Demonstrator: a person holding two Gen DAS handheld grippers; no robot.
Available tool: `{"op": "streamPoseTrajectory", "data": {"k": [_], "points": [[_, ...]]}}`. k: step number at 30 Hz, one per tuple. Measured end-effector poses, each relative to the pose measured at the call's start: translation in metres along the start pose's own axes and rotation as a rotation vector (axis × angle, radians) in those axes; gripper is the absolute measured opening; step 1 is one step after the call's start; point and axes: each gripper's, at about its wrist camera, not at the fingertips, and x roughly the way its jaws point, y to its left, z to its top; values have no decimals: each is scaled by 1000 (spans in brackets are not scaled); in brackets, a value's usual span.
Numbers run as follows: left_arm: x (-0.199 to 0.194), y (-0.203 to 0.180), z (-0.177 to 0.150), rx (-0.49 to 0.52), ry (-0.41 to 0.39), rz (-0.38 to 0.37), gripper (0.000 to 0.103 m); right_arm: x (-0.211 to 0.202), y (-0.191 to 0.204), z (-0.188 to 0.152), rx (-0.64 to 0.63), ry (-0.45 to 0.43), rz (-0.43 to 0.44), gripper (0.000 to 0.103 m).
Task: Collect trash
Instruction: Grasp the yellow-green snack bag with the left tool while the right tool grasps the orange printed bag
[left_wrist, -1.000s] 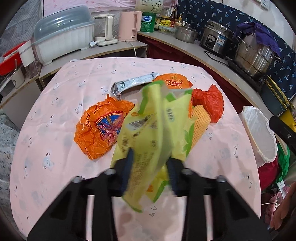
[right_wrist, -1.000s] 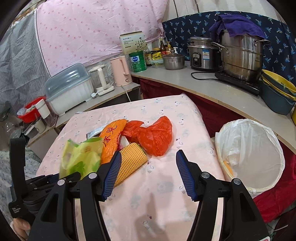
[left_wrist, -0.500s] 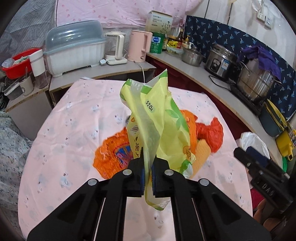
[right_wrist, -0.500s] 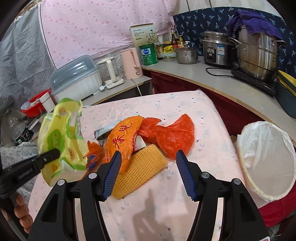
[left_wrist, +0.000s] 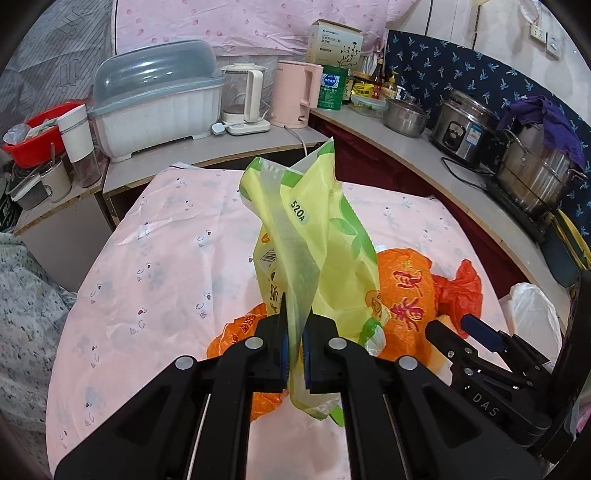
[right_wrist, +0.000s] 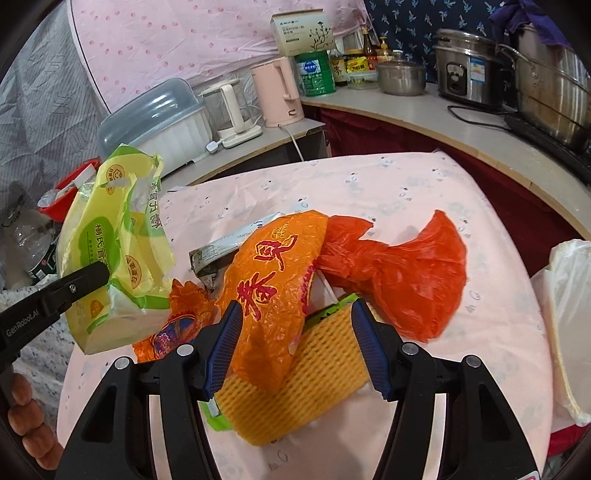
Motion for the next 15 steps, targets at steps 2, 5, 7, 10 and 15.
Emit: {"op": "streamPoseTrajectory", "data": {"k": [2, 5, 7, 10, 15], "points": [[7, 1, -1, -4, 14, -1, 5, 9, 2, 1, 1, 13, 10, 59], [15, 2, -3, -2, 28, -1, 5, 21, 6, 1, -1, 34, 19, 60], [19, 1, -5, -1, 38, -2, 5, 28, 8, 0, -1, 48, 23, 60], [23, 0, -7, 2, 51, -5, 5, 36, 9, -4, 9, 65, 38, 59], [23, -2, -11, 3, 57, -7, 5, 32, 9, -5, 8, 63, 61, 26]]}}
